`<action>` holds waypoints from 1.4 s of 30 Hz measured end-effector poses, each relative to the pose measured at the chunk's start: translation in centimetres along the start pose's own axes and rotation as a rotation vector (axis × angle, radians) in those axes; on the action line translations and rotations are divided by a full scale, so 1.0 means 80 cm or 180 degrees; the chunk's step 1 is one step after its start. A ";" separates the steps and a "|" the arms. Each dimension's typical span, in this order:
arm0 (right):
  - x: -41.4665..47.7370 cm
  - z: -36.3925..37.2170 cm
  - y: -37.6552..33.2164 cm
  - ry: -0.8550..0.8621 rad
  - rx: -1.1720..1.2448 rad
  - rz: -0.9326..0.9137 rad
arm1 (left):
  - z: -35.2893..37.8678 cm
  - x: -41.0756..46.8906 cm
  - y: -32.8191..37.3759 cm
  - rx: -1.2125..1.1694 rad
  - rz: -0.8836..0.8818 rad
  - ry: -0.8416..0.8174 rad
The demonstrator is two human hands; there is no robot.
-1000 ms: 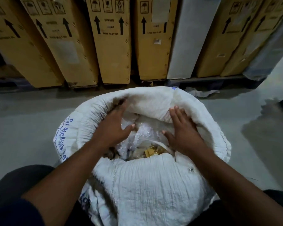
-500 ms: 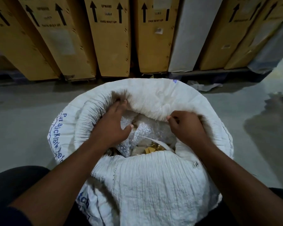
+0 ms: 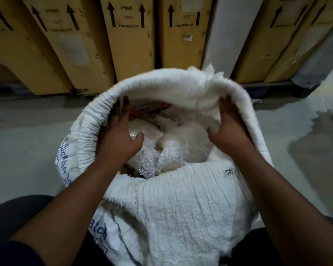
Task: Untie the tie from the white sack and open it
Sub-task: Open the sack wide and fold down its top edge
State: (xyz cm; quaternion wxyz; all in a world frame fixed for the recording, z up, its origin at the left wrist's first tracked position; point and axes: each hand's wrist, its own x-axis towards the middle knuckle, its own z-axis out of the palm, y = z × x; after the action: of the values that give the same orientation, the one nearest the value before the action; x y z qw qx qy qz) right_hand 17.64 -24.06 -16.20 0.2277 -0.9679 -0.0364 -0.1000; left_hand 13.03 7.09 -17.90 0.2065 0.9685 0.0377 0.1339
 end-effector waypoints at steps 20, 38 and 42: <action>-0.053 0.000 -0.015 -0.0489 -0.0047 -0.0584 | 0.007 -0.021 0.029 0.0084 0.0761 -0.0754; -0.076 -0.024 -0.044 -0.2279 -0.0432 -0.1181 | 0.017 -0.028 0.028 0.0318 0.0716 -0.0927; -0.098 -0.036 -0.064 -0.2512 -0.0578 -0.1347 | 0.021 -0.031 0.026 0.0360 0.0714 -0.0999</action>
State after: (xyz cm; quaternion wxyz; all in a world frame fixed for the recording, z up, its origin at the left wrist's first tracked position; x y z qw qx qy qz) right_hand 8.84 -20.93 -13.12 0.0852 -0.9193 -0.3084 0.2294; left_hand 11.17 4.18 -19.11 0.1389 0.9857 -0.0957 0.0012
